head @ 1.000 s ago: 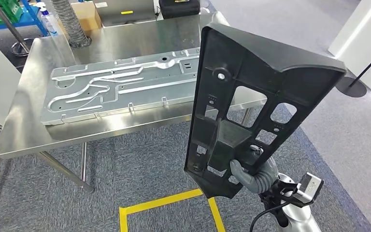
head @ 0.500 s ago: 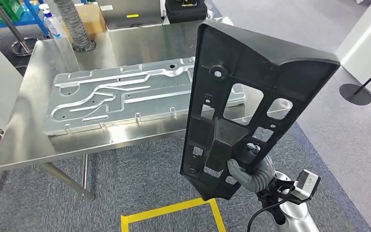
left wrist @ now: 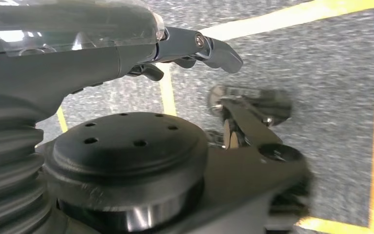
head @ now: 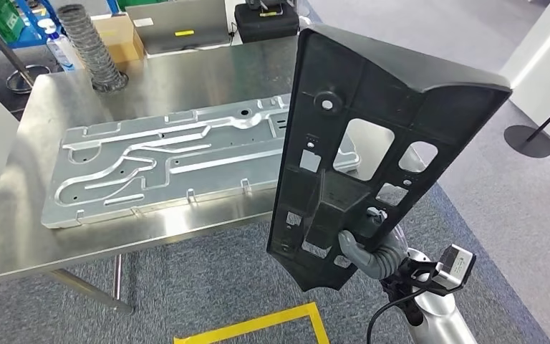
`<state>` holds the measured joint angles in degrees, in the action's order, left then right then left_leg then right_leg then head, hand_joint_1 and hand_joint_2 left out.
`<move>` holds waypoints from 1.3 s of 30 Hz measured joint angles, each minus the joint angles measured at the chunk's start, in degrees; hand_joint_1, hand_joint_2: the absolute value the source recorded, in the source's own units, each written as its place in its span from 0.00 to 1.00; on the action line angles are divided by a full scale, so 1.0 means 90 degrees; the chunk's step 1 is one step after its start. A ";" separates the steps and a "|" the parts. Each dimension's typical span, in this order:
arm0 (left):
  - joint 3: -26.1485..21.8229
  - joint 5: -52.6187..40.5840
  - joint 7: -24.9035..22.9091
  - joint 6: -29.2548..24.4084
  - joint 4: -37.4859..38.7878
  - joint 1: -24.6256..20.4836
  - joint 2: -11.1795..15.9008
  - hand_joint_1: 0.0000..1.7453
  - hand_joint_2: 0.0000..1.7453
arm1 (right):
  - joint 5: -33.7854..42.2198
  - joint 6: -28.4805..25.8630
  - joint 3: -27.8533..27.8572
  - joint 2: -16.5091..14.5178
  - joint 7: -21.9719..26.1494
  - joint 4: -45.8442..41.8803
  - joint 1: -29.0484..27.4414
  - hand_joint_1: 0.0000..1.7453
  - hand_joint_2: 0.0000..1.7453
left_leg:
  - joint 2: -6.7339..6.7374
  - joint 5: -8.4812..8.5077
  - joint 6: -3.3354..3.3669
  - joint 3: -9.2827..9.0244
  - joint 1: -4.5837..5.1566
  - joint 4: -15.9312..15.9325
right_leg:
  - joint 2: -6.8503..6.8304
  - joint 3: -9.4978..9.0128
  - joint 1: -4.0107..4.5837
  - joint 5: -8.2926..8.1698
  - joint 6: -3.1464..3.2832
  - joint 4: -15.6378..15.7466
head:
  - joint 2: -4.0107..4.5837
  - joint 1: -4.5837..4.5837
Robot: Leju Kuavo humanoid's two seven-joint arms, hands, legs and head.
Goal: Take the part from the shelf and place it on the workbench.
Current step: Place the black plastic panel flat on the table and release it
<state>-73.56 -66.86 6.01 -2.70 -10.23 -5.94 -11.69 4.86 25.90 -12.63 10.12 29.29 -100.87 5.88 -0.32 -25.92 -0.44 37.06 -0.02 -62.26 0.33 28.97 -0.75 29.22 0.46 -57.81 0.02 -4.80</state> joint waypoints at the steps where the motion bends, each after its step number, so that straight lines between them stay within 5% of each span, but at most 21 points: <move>1: -0.0004 0.0006 0.0007 0.0005 0.0000 -0.0001 0.0000 0.00 1.00 | 0.0002 -0.0001 -0.0009 0.0000 -0.0005 0.0004 0.0020 0.81 1.00 | 0.0001 0.0175 0.0034 -0.0070 0.0018 0.0268 | 0.0006 -0.0043 0.0003 0.0052 -0.0036 0.0009 | 0.0000 0.0000; 6: -0.0012 0.0018 0.0024 0.0010 0.0000 0.0000 0.0000 0.00 1.00 | 0.0011 -0.0013 -0.0035 0.0013 -0.0045 0.0019 0.0069 0.81 1.00 | -0.0011 0.0238 0.0249 -0.0296 0.0042 0.0532 | 0.0001 -0.0036 -0.0011 0.0155 -0.0225 -0.0268 | 0.0000 -0.0001; 10: -0.0023 0.0034 0.0058 0.0015 0.0000 -0.0018 0.0000 0.00 1.00 | -0.0107 -0.0120 -0.0067 0.0065 -0.0152 0.0061 0.0134 0.81 1.00 | -0.0016 0.0133 0.0336 -0.0426 0.0062 0.0553 | -0.0005 0.0884 -0.0012 0.0770 -0.0263 -0.1690 | 0.0000 -0.0001; 11: -0.0029 0.0036 0.0072 0.0024 0.0000 -0.0012 -0.0001 0.00 1.00 | -0.0179 -0.0165 -0.0074 0.0091 -0.0198 0.0080 0.0156 0.81 1.00 | -0.0020 0.0093 0.0340 -0.0462 0.0068 0.0550 | -0.0005 0.1048 -0.0010 0.0776 -0.0265 -0.1823 | 0.0000 -0.0001; 12: -0.0038 0.0039 0.0084 0.0036 0.0000 -0.0005 -0.0001 0.00 1.00 | -0.0264 -0.0211 -0.0081 0.0125 -0.0253 0.0103 0.0198 0.81 1.00 | -0.0024 0.0050 0.0337 -0.0513 0.0071 0.0544 | -0.0005 0.1091 -0.0008 0.0616 -0.0257 -0.1713 | 0.0000 -0.0001; 14: -0.0055 0.0039 0.0105 0.0071 0.0000 0.0000 -0.0004 0.00 1.00 | -0.0441 -0.0290 -0.0098 0.0226 -0.0366 0.0152 0.0352 0.81 1.00 | -0.0027 -0.0047 0.0324 -0.0630 0.0076 0.0534 | -0.0008 0.0900 0.0001 -0.0043 -0.0219 -0.0921 | 0.0000 0.0000; 16: -0.0069 0.0038 0.0157 0.0108 0.0000 -0.0018 -0.0014 0.00 1.00 | -0.0632 -0.0356 -0.0111 0.0398 -0.0503 0.0260 0.0627 0.81 1.00 | -0.0021 -0.0118 0.0287 -0.0677 0.0084 0.0520 | -0.0014 0.0727 0.0050 -0.0432 -0.0153 -0.0245 | 0.0000 0.0000; 21: -0.0077 0.0016 0.0343 0.0158 0.0000 -0.0030 -0.0026 0.00 1.00 | -0.0992 -0.0449 -0.0115 0.1058 -0.0918 0.0826 0.1863 0.81 1.00 | -0.0006 -0.0225 0.0132 -0.0586 0.0113 0.0297 | 0.0003 0.0666 0.0034 -0.0541 -0.0018 0.0005 | 0.0000 -0.0001; 24: -0.0075 -0.0044 0.0412 0.0194 0.0000 -0.0039 -0.0022 0.00 1.00 | -0.1556 -0.0603 -0.0216 0.1395 -0.1119 0.1373 0.2889 0.81 1.00 | -0.0004 -0.0749 0.0026 -0.0027 0.0050 -0.0756 | -0.0019 0.0620 0.0003 -0.0532 0.0022 0.0032 | 0.0000 -0.0001; 26: -0.0069 -0.0104 0.0442 0.0207 -0.0001 -0.0029 -0.0019 0.00 1.00 | -0.2666 -0.0942 -0.0518 0.1508 -0.1226 0.1973 0.3867 0.81 1.00 | -0.0005 -0.0950 -0.0021 0.0405 0.0001 -0.1437 | -0.0005 0.0618 -0.0002 -0.0521 0.0025 0.0024 | 0.0000 -0.0001; 28: -0.0052 -0.0160 0.0495 0.0208 -0.0001 -0.0036 -0.0016 0.00 1.00 | -0.3982 -0.1308 -0.0991 0.1557 -0.1321 0.2704 0.4959 0.81 1.00 | -0.0004 -0.0680 -0.0050 0.0450 -0.0040 -0.1256 | 0.0008 0.0587 -0.0016 -0.0496 0.0000 0.0012 | 0.0000 -0.0001; 30: -0.0023 -0.0189 0.0583 0.0208 0.0000 -0.0043 -0.0013 0.00 1.00 | -0.4998 -0.1524 -0.1518 0.1558 -0.1388 0.3421 0.5924 0.81 1.00 | -0.0001 -0.0109 -0.0087 0.0129 -0.0075 -0.0354 | 0.0000 0.0533 -0.0034 -0.0451 -0.0050 -0.0007 | 0.0000 -0.0001; 32: 0.0008 -0.0199 0.0707 0.0250 0.0000 -0.0048 -0.0017 0.00 1.00 | -0.5627 -0.1668 -0.2067 0.1506 -0.1387 0.4161 0.6664 0.81 1.00 | 0.0007 0.0159 -0.0051 -0.0110 -0.0057 0.0305 | -0.0013 0.0524 -0.0038 -0.0415 -0.0115 -0.0030 | 0.0000 -0.0001; 36: 0.0039 -0.0183 0.0970 0.0376 0.0000 -0.0055 -0.0028 0.00 1.00 | -0.5966 -0.2059 -0.2963 0.1276 -0.1104 0.5654 0.7157 0.81 1.00 | 0.0004 0.0256 0.0149 -0.0199 -0.0043 0.0470 | -0.0038 0.0529 -0.0033 -0.0342 -0.0251 -0.0064 | 0.0000 -0.0001; 39: 0.0045 -0.0165 0.1093 0.0370 0.0000 -0.0084 -0.0035 0.00 1.00 | -0.5990 -0.2398 -0.3413 0.1087 -0.0951 0.6543 0.7060 0.81 1.00 | -0.0013 0.0274 0.0249 -0.0230 -0.0034 0.0522 | -0.0039 0.0970 -0.0048 0.0103 -0.0296 -0.0954 | 0.0000 -0.0001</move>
<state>-73.15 -68.35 15.84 0.62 -10.23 -6.70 -12.01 -49.05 4.31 -43.35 19.90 20.73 -41.98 69.42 -0.44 -23.45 1.79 34.98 -0.33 -57.56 -0.02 37.69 -1.18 30.15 -2.20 -66.40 0.02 -4.81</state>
